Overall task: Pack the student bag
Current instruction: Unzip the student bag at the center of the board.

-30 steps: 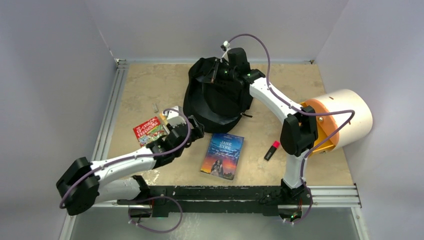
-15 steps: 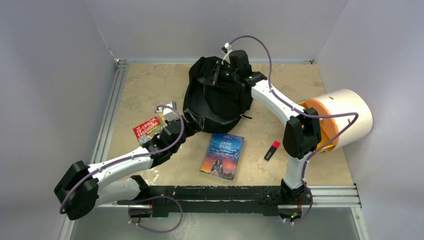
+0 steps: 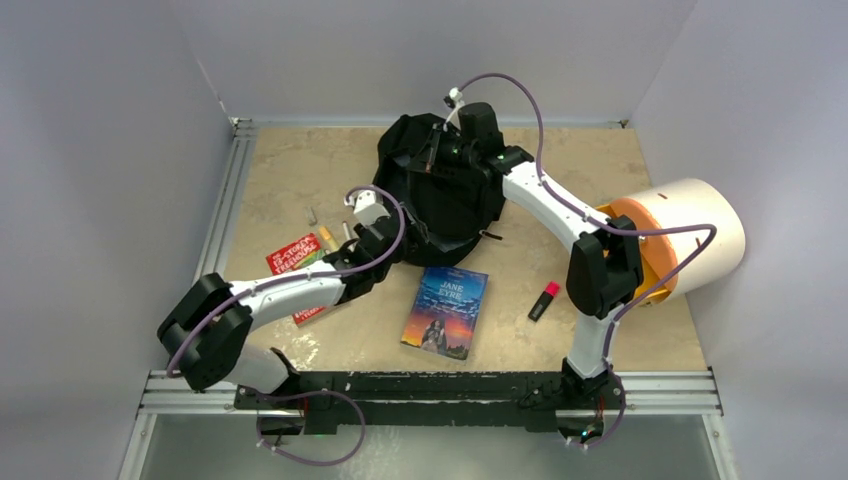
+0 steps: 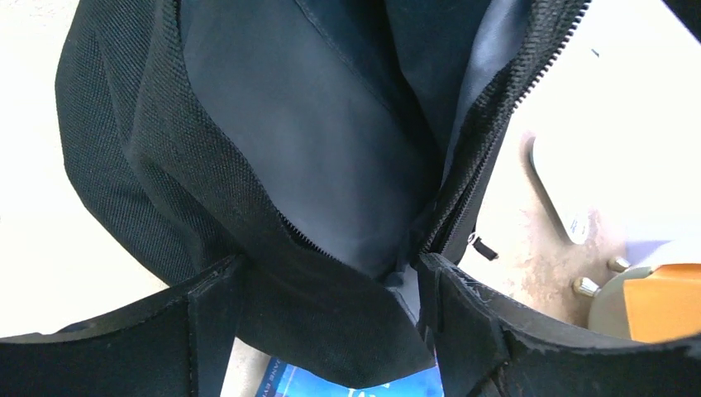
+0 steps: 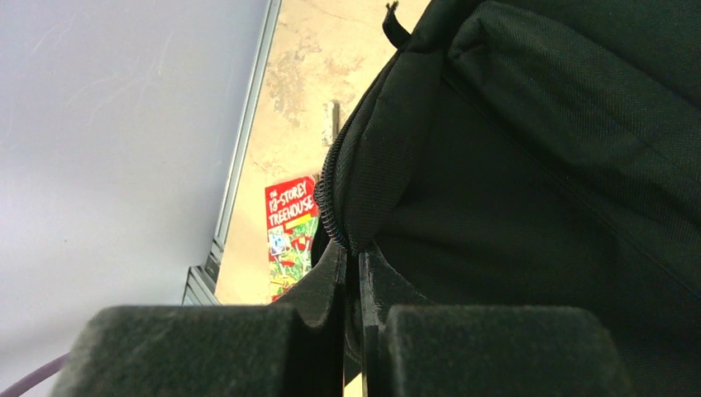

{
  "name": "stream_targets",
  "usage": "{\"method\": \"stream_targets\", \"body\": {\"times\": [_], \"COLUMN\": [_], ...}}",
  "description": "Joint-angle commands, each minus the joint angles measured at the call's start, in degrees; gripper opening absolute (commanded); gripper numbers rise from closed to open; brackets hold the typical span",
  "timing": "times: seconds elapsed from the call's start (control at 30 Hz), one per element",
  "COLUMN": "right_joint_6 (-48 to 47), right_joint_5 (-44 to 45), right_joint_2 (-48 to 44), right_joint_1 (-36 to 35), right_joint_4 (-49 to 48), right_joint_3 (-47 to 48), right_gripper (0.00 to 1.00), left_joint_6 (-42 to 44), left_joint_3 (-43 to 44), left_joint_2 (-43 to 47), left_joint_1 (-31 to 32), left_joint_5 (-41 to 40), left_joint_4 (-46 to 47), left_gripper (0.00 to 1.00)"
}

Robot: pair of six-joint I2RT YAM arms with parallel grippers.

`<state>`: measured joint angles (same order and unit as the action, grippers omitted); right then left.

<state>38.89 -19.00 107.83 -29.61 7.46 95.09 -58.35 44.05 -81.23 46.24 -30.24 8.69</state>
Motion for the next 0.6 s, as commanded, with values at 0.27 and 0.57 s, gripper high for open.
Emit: {"method": "stream_targets", "body": {"times": [0.27,0.57], "right_joint_6": [-2.6,-4.6], "right_joint_5": [0.9,3.4], "right_joint_2": [-6.2,-7.0], "right_joint_1": [0.1,0.1], "right_joint_4": [-2.7,-1.0], "right_joint_3": [-2.1,-2.5], "right_gripper": [0.08,0.19], "left_joint_6": [1.4,0.8], "left_joint_3": [-0.1,-2.4], "left_joint_2": [-2.4,-2.8], "left_joint_1": [-2.3,-2.7], "left_joint_5": [1.0,1.2], "left_joint_4": [-2.6,-2.8], "left_gripper": [0.66,0.39]}}
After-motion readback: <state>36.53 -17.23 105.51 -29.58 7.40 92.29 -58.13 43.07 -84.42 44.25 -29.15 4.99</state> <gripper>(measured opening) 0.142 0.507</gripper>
